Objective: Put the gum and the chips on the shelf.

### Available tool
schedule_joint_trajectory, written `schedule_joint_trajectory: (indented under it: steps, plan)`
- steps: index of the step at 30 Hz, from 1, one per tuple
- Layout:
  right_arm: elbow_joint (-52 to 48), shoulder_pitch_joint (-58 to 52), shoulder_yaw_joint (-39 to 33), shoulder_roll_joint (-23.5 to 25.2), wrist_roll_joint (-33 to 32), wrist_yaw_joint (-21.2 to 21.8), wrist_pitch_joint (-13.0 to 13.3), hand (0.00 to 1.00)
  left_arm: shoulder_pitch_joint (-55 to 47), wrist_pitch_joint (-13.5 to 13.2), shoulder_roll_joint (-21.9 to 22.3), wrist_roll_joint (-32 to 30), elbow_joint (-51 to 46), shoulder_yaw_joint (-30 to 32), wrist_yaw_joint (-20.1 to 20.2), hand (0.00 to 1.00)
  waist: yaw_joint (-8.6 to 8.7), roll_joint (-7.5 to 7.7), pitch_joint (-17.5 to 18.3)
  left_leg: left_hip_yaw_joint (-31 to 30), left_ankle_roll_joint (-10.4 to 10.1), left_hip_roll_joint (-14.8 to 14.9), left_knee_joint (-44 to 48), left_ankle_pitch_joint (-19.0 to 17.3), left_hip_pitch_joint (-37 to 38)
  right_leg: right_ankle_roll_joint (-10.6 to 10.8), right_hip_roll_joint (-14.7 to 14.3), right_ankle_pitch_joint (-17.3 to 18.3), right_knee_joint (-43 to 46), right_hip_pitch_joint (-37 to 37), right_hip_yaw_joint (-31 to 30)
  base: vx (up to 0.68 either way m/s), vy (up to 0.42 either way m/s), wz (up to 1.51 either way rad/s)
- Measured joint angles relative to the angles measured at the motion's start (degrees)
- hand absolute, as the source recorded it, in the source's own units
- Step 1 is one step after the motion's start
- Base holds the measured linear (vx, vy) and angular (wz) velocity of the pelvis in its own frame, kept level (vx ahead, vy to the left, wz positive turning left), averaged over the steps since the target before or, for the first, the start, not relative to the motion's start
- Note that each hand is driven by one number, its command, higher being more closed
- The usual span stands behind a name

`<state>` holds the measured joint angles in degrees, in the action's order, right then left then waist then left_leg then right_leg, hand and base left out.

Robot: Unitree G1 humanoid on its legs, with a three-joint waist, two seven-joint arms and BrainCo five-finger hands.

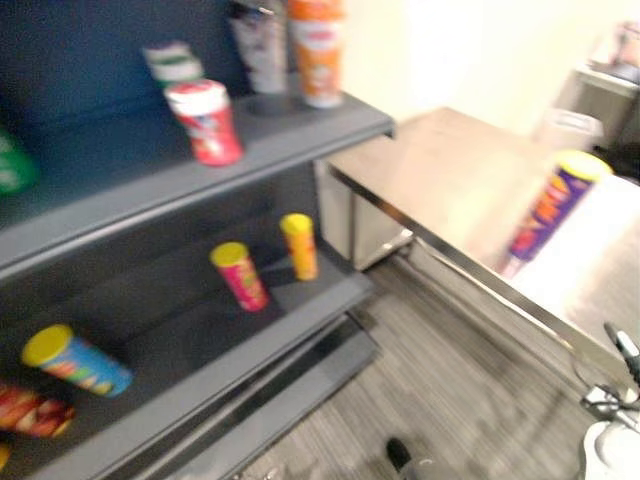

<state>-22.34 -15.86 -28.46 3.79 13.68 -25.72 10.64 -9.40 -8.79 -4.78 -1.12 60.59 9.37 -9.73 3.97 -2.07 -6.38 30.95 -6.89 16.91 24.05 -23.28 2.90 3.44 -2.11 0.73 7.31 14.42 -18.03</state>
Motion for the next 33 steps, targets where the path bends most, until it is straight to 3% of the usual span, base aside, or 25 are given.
schedule_joint_trajectory:
  steps: [1,3,5,6,9,12,14,17,19,22,24,25,26,27,29,31,32,33]
  plan:
    - [-1.1,-0.3,1.4,-0.2,0.0,0.0,0.0,0.00,1.1,-0.1,-0.1,-0.1,-0.3,0.2,-0.1,0.00,0.24,0.35,-1.5,2.1,0.0,0.7,0.3,0.0,0.7,-0.4,2.7,0.2,1.3,1.3,8.4,-0.06,0.047,-1.22]
    - [-4.1,-2.5,4.5,-0.3,0.1,0.8,0.5,0.00,3.1,0.0,-0.1,-0.2,-0.2,0.6,0.0,0.00,0.24,0.78,-2.0,8.9,0.0,2.3,0.0,0.1,3.4,-3.9,8.7,3.0,15.2,3.0,25.7,0.04,-0.028,-1.40]
    - [-4.0,-1.9,5.6,-0.7,0.1,1.1,1.3,0.00,2.8,0.0,-0.5,-0.2,-0.1,0.1,0.0,0.00,0.04,1.11,-2.0,11.7,-0.2,2.3,-0.3,0.2,5.5,-3.6,10.3,4.4,18.1,1.4,30.5,0.09,-0.098,-1.29]
    - [-3.3,-0.3,7.1,-1.7,0.2,1.4,1.5,0.00,2.6,0.1,-0.3,-0.2,0.1,0.1,0.0,0.00,-0.65,0.74,-2.5,14.0,-0.8,2.4,-1.2,0.6,7.2,-3.8,10.8,4.6,18.2,1.7,36.0,0.07,-0.151,-1.41]
    - [-0.3,0.9,10.6,-5.4,2.2,1.9,1.9,0.00,3.2,0.1,0.3,-0.2,0.4,-0.5,0.2,0.00,0.01,0.97,-2.7,18.8,-3.9,0.3,-7.1,3.4,9.5,-5.7,13.0,8.4,21.7,4.5,47.9,0.14,-0.188,-0.91]
    - [1.0,0.5,12.9,-5.7,2.4,3.4,1.9,0.00,3.7,0.2,0.7,-0.2,0.5,-0.8,0.2,0.00,0.59,-0.12,-3.1,18.7,-2.3,0.7,-8.8,6.5,10.3,-5.9,9.9,9.3,18.1,3.2,47.6,0.13,-0.180,-0.29]
    - [0.7,-0.8,13.5,-5.8,3.6,3.8,2.0,0.00,4.2,0.1,0.9,-0.2,0.5,-2.4,0.0,0.00,0.50,-0.06,-3.1,18.5,0.0,3.9,-5.0,7.9,9.8,-7.0,7.4,10.0,16.4,1.8,47.6,0.15,-0.186,-0.20]
    - [-0.2,-1.5,12.3,-7.0,4.0,3.8,2.2,0.00,6.6,0.0,2.6,-0.2,0.5,-5.8,0.0,0.00,1.09,0.09,-3.2,18.3,1.5,5.2,-3.1,9.5,8.5,-7.7,6.6,10.4,15.6,1.8,47.5,0.09,-0.143,-0.07]
    - [-1.1,-1.9,11.6,-7.1,4.0,3.8,2.2,0.00,8.1,-0.2,3.6,-0.2,0.3,-8.0,0.2,0.00,2.08,0.07,-3.2,18.3,1.5,4.8,-4.0,10.4,8.5,-7.7,6.4,10.5,15.6,1.9,47.3,0.01,-0.053,-0.02]
    - [-4.4,-3.4,10.5,-7.1,3.9,3.8,2.6,0.00,9.0,-0.6,3.8,-0.1,0.4,-9.1,0.1,0.00,2.07,0.41,-3.4,17.8,2.0,5.9,0.4,11.8,8.1,-7.7,5.6,10.5,14.8,1.8,45.3,-0.03,-0.036,-0.32]
    - [-4.9,-3.2,10.4,-7.1,3.8,3.7,2.7,0.00,8.2,-0.6,3.5,0.1,0.6,-8.4,-0.1,0.00,1.84,0.64,-3.5,11.4,6.0,8.1,8.8,14.5,5.5,-7.7,3.8,10.4,12.6,-0.2,42.8,-0.01,-0.084,-0.56]
    - [-5.0,-3.0,10.6,-7.3,3.7,3.6,2.7,0.00,7.1,-0.7,3.5,0.3,0.6,-6.8,-0.1,0.00,1.03,0.95,-3.7,2.4,6.2,8.1,14.5,13.8,2.1,-7.8,2.6,10.2,10.3,-2.1,41.3,0.02,-0.043,-0.64]
    - [-5.0,-2.9,11.0,-7.2,3.7,3.5,2.7,0.00,7.1,-0.8,3.3,0.4,0.4,-5.5,-0.1,0.00,0.23,1.25,-3.8,-4.3,3.7,6.4,15.9,10.7,-0.2,-7.5,2.2,10.2,9.4,-2.9,39.8,0.03,-0.017,-0.73]
    - [-5.1,-2.4,11.1,-7.3,3.6,3.6,2.7,0.00,7.0,-0.8,3.1,0.8,0.0,-3.6,-0.2,0.00,-0.18,1.11,-3.8,-9.4,2.9,4.5,16.1,8.2,-2.3,-7.6,2.0,10.0,8.7,-4.0,38.8,0.05,0.011,-0.58]
    - [-6.4,-2.1,12.1,-7.4,3.6,3.7,2.8,0.00,6.5,-1.0,2.5,1.0,0.1,-0.6,-0.6,0.00,-1.68,1.90,-4.0,-16.4,3.4,1.3,11.6,4.7,-5.9,-8.0,2.0,9.4,7.5,-6.3,36.9,0.12,0.052,-0.53]
    - [-6.6,-1.3,12.8,-7.9,3.5,3.6,3.9,0.00,5.1,-1.4,2.3,2.8,-0.4,1.0,-1.0,0.00,-2.55,2.42,-3.7,-22.9,3.2,-2.2,3.3,4.9,-8.3,-7.0,2.6,8.6,5.9,-8.2,36.0,0.15,0.110,-0.32]
    - [-6.5,-0.4,13.2,-8.7,3.2,3.6,4.2,0.00,5.0,-1.8,2.4,3.2,-0.3,2.2,-1.2,0.00,-2.71,2.17,-3.3,-27.3,3.4,-4.5,-3.5,6.9,-9.9,-5.7,3.1,7.9,5.4,-9.0,35.9,0.15,0.166,-0.12]
    - [-6.5,0.5,13.2,-9.4,3.2,3.6,4.4,0.00,4.9,-2.1,2.5,3.6,-0.4,2.8,-1.2,0.00,-3.02,1.96,-3.2,-30.0,2.6,-6.1,-7.2,11.8,-10.7,-5.1,3.4,7.7,5.3,-9.6,35.2,0.15,0.172,-0.36]
